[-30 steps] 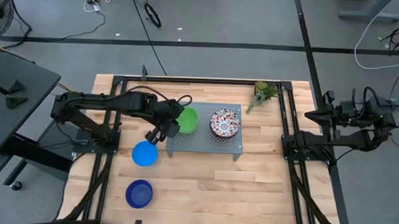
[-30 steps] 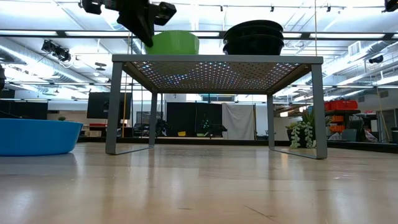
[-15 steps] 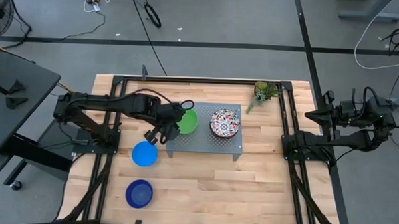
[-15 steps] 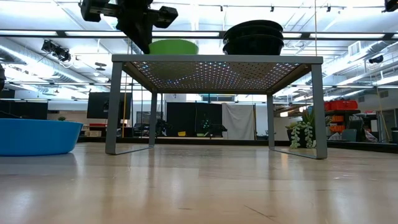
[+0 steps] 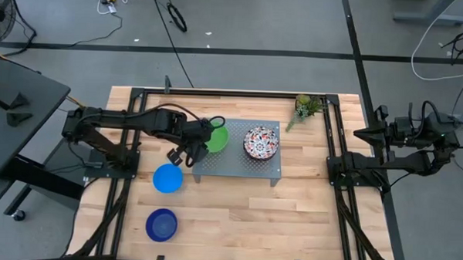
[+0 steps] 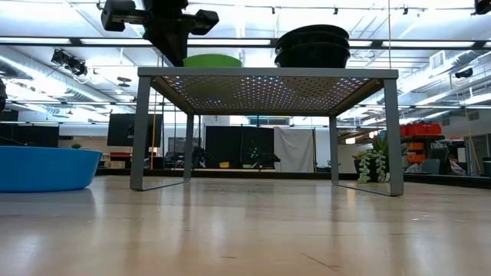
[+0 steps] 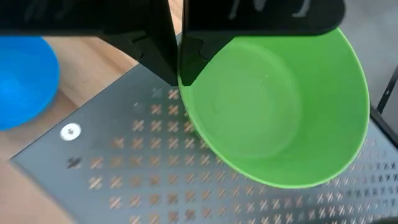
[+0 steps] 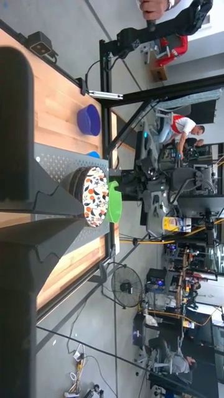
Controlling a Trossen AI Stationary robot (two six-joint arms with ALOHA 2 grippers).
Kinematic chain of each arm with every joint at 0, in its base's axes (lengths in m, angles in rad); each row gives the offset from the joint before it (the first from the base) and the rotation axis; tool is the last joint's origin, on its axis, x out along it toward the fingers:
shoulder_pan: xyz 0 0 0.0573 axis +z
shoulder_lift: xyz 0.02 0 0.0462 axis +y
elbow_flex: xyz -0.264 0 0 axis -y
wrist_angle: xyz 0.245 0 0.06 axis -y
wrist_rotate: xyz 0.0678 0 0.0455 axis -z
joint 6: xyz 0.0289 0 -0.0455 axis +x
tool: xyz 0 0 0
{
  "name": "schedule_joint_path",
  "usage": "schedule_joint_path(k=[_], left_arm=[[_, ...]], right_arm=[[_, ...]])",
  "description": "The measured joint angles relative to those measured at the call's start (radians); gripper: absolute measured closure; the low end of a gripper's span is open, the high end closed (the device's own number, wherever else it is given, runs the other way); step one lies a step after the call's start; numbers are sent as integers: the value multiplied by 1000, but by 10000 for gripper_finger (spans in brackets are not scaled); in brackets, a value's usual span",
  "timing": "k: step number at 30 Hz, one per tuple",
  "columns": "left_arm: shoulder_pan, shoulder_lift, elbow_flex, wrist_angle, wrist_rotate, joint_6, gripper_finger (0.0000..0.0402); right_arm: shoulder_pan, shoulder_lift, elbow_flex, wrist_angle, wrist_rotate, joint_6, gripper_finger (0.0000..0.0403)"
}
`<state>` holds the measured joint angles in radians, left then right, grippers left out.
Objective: Pick & Place Mini bowls
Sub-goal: Put the light green plastic bowl on the shelf
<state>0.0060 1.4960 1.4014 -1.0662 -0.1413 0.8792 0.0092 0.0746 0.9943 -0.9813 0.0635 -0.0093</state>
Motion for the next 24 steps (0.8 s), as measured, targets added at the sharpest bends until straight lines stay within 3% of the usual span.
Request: schedule_joint_path(k=[24], left_arm=[[-10, 0, 0, 8, -4, 4, 302]], right_arm=[[0, 0, 0, 0, 0, 0, 380]])
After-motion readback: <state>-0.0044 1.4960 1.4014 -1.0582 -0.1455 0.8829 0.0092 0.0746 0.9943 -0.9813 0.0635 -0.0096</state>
